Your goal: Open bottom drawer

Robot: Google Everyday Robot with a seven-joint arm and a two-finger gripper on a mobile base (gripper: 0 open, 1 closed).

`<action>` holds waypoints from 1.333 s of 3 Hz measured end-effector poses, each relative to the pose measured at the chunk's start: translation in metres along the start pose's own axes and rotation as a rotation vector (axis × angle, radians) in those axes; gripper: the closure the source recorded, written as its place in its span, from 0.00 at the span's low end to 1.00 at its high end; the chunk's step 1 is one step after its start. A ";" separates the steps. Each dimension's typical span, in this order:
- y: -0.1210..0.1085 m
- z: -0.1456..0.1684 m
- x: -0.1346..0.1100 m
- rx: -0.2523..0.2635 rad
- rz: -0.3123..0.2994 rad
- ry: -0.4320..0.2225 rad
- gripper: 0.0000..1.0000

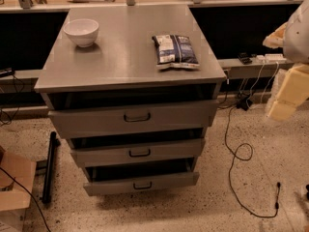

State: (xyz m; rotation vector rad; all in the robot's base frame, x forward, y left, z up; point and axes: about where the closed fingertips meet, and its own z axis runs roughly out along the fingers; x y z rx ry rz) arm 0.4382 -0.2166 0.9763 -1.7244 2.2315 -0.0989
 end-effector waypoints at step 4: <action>0.022 0.098 -0.033 -0.106 -0.070 -0.323 0.00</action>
Offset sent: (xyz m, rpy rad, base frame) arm 0.0124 0.0371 -0.0386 0.1139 -0.0120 0.0729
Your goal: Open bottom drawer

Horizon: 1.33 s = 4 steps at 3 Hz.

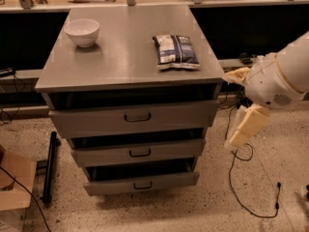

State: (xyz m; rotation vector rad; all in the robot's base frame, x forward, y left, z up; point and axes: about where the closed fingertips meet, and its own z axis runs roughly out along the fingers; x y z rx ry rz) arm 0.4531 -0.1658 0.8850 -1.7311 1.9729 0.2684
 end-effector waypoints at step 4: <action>-0.009 0.135 0.064 -0.131 0.033 -0.289 0.00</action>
Offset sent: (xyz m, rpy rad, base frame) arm 0.0455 -0.0024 -0.1438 0.3324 0.0606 0.1254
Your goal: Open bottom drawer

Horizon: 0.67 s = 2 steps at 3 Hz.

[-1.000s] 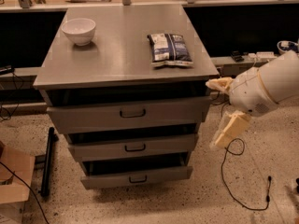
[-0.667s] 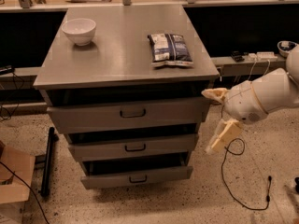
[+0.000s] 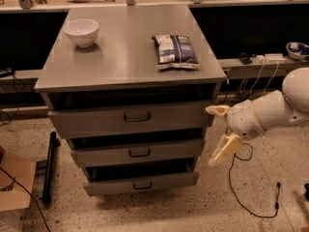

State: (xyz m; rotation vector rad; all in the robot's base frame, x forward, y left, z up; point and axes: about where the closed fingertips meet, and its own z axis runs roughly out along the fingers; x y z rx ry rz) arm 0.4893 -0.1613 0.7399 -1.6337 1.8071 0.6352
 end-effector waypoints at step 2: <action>0.026 0.064 0.033 -0.091 0.118 -0.038 0.00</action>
Offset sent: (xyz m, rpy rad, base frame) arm -0.0390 0.0425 -0.1444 0.1220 0.2641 -0.0345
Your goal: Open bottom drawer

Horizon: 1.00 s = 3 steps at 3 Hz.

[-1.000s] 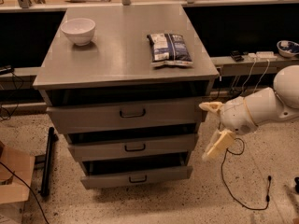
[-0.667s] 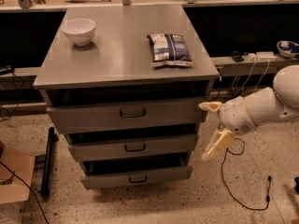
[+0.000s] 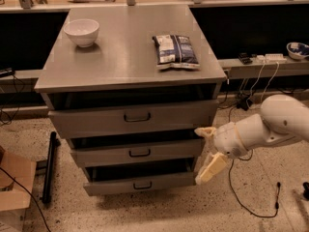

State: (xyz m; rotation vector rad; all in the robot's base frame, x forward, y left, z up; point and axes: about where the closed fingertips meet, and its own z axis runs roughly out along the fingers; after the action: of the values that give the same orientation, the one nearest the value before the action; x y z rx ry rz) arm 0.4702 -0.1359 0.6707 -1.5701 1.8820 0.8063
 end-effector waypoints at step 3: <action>0.012 0.123 0.139 -0.047 0.152 -0.206 0.00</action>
Offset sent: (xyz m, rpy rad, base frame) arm -0.0415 0.0116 -0.1881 0.2423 0.1339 -0.1100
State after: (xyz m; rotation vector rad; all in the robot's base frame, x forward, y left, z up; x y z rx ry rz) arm 0.4405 -0.1336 0.4868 -1.3267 1.8591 1.0439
